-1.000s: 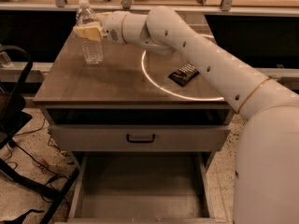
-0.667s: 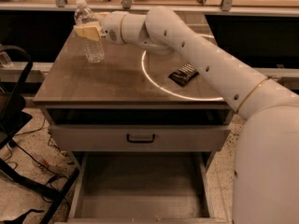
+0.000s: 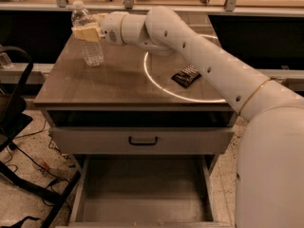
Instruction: Place water bottle into middle drawer
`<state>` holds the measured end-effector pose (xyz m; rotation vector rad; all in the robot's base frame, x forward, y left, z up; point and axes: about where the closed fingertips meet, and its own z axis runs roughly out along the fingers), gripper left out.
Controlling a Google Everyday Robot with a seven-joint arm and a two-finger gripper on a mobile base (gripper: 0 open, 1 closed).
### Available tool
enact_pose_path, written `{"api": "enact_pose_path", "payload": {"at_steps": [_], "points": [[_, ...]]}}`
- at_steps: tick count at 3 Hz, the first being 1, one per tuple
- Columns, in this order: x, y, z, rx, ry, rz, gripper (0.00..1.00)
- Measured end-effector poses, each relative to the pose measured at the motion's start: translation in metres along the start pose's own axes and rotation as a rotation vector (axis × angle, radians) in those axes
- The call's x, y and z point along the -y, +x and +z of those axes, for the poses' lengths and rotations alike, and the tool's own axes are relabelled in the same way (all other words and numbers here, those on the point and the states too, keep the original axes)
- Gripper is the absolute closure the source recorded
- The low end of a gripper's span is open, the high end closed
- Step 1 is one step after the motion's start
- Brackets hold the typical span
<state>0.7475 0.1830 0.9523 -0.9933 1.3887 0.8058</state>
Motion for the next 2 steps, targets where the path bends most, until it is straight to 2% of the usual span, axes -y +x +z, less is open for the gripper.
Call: {"api": "enact_pose_path", "payload": {"at_steps": [1, 2], "points": [[0.000, -0.001, 0.000, 0.000, -0.001, -0.001, 1.00], [-0.001, -0.022, -0.020, -0.008, 0.024, -0.024, 1.00]]}}
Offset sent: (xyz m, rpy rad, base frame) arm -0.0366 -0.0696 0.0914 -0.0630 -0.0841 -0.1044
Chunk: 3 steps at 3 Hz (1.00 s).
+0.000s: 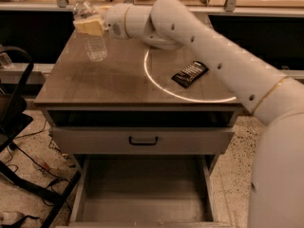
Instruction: Place water bottle into middle drawer
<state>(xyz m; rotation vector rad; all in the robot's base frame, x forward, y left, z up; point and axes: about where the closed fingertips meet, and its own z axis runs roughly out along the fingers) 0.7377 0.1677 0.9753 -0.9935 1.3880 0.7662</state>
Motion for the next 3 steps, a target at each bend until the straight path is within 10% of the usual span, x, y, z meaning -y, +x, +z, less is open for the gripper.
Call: {"api": "enact_pose_path", "payload": {"at_steps": [3], "points": [[-0.054, -0.061, -0.177, -0.141, 0.231, -0.085, 1.00]]}}
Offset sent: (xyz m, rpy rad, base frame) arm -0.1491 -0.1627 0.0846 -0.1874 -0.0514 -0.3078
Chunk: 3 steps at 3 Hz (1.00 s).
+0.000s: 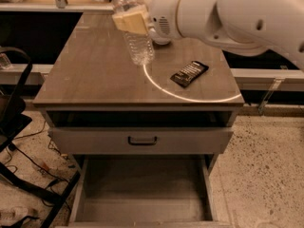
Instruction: Place water bottle into middle drawer
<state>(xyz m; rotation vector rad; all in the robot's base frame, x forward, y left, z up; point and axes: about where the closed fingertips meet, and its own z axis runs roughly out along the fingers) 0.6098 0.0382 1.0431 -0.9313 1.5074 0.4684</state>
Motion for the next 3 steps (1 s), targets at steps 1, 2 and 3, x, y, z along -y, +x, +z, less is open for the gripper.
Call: {"api": "enact_pose_path", "payload": {"at_steps": [1, 2, 3], "points": [[-0.019, 0.023, -0.057, -0.075, 0.022, -0.004, 1.00], [-0.047, 0.068, -0.121, -0.141, 0.033, 0.045, 1.00], [-0.061, 0.102, -0.171, -0.160, 0.089, 0.089, 1.00]]}}
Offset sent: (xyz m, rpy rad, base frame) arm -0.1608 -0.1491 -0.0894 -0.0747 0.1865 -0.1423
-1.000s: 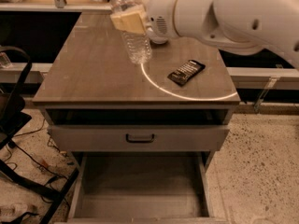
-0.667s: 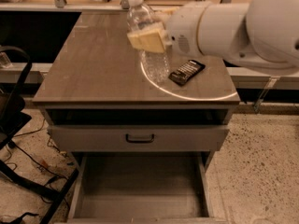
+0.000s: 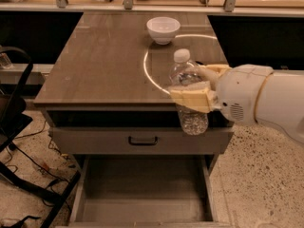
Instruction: Place water bottle into middle drawer
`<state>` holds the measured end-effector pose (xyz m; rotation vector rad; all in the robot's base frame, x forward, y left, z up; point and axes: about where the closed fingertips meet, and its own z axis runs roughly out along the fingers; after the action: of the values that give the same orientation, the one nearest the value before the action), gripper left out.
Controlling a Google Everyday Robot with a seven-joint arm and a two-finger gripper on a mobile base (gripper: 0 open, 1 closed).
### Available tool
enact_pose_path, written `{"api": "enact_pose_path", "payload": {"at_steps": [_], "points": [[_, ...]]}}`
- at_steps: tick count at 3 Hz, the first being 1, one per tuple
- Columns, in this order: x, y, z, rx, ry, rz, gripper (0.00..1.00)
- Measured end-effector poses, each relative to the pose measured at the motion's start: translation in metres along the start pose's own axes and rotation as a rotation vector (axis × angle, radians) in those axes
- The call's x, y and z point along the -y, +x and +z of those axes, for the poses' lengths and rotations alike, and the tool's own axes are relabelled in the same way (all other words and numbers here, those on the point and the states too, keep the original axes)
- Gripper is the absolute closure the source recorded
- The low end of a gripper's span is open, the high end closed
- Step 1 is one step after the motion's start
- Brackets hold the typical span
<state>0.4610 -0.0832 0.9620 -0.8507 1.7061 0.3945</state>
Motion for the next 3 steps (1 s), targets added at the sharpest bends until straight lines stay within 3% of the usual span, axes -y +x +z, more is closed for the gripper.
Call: {"api": "enact_pose_path", "payload": {"at_steps": [1, 2, 3], "points": [[-0.001, -0.001, 0.001, 0.000, -0.003, -0.002, 1.00], [-0.006, 0.013, 0.010, -0.001, -0.023, 0.004, 1.00], [-0.024, 0.065, 0.018, 0.005, -0.081, 0.054, 1.00]]}}
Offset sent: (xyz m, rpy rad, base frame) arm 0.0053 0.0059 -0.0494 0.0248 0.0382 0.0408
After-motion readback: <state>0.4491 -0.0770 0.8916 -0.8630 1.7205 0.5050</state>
